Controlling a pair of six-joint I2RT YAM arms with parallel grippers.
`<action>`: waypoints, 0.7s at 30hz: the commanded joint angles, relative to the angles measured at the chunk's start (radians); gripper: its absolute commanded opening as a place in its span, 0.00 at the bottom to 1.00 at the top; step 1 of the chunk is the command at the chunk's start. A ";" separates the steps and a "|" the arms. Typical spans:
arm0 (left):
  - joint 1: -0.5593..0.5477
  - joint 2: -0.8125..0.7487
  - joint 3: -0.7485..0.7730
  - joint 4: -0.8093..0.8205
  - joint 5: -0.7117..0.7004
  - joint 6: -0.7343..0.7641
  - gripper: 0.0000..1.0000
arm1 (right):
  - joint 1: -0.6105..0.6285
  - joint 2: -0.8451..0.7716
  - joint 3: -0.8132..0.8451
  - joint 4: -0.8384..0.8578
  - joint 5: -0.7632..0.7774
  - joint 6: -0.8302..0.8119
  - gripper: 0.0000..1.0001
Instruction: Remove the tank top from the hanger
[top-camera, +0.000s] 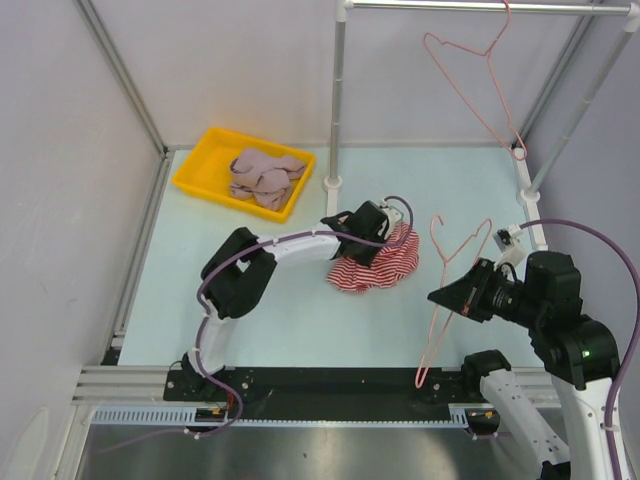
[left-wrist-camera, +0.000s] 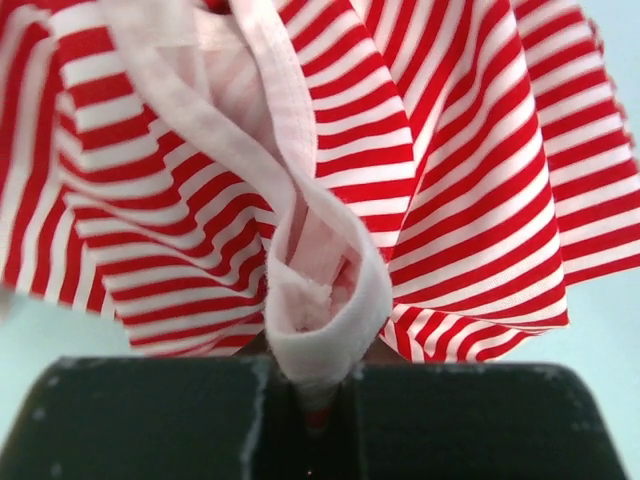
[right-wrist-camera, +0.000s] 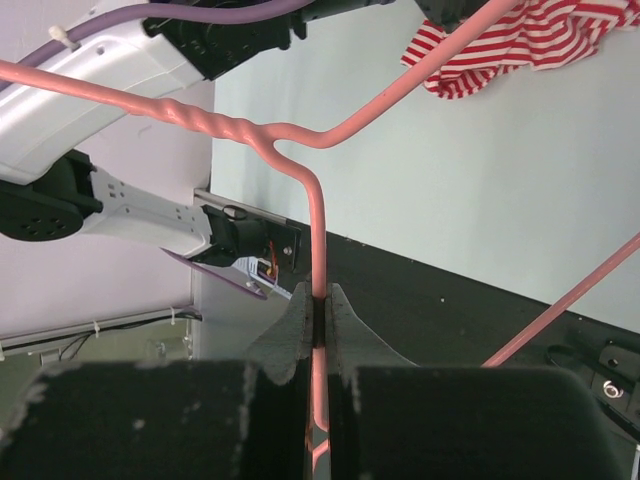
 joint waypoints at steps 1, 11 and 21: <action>0.036 -0.163 -0.033 -0.024 -0.068 -0.018 0.00 | 0.003 0.014 0.000 0.051 -0.010 -0.010 0.00; 0.282 -0.428 0.020 -0.065 -0.216 -0.052 0.00 | 0.003 0.038 -0.026 0.087 -0.018 -0.014 0.00; 0.623 -0.338 0.286 -0.083 -0.158 -0.078 0.00 | 0.003 0.089 -0.022 0.140 -0.036 -0.013 0.00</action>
